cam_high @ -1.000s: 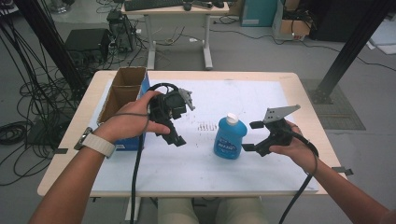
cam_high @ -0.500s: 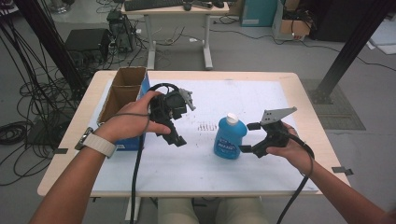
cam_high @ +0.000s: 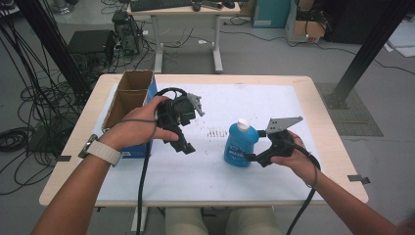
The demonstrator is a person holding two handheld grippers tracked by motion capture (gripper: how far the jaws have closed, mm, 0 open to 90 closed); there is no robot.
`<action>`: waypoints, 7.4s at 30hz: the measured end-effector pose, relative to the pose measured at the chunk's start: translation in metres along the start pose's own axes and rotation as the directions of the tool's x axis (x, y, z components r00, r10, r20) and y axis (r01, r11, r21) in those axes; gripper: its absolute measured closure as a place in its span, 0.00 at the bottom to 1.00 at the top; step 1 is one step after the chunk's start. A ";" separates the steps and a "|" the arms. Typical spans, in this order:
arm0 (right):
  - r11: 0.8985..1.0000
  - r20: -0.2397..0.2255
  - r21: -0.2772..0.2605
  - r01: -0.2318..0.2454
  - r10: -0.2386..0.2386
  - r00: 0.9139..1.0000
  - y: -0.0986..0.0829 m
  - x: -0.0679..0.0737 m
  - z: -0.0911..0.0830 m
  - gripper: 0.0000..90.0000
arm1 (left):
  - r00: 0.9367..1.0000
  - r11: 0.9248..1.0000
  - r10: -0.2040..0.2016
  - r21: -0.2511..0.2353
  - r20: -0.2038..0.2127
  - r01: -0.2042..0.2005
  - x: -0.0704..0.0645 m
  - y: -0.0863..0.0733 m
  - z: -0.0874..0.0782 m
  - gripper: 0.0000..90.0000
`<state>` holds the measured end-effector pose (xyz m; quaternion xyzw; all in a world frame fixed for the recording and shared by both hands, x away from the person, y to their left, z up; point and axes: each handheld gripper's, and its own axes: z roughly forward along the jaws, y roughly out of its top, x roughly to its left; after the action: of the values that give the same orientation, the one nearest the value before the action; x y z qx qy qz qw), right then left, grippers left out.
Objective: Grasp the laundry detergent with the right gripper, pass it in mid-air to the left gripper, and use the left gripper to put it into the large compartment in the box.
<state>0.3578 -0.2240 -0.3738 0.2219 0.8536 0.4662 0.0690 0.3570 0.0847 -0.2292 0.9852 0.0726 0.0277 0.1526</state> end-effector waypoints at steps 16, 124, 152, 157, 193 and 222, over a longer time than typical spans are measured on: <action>0.999 0.006 -0.046 0.006 -0.006 1.000 -0.006 0.000 0.016 0.07 | 1.000 1.000 -0.003 -0.001 0.001 0.003 0.000 0.000 0.001 0.11; 0.988 -0.045 -0.151 0.036 -0.043 0.998 -0.016 0.001 0.035 0.47 | 1.000 1.000 -0.016 -0.003 -0.001 0.016 0.001 0.001 0.001 0.11; 0.987 -0.045 -0.154 0.037 -0.044 0.998 -0.016 0.001 0.035 0.46 | 1.000 1.000 -0.013 -0.010 -0.002 0.013 0.000 0.002 0.001 0.11; 0.987 -0.045 -0.153 0.036 -0.044 0.998 -0.016 0.001 0.035 0.46 | 1.000 1.000 -0.013 -0.005 -0.001 0.013 0.001 0.002 0.001 0.11; 0.987 -0.047 -0.157 0.030 -0.038 0.998 -0.016 0.001 0.035 0.46 | 1.000 1.000 -0.014 -0.009 -0.001 0.014 0.001 0.002 0.001 0.11; 0.985 -0.045 -0.162 0.051 -0.059 0.997 -0.017 0.000 0.035 0.47 | 1.000 1.000 -0.022 -0.010 -0.014 0.022 0.000 0.002 -0.002 0.11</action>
<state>0.3636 -0.2051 -0.4071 0.1802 0.8204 0.5369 0.0784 0.3571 0.0830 -0.2262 0.9834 0.0841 0.0333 0.1572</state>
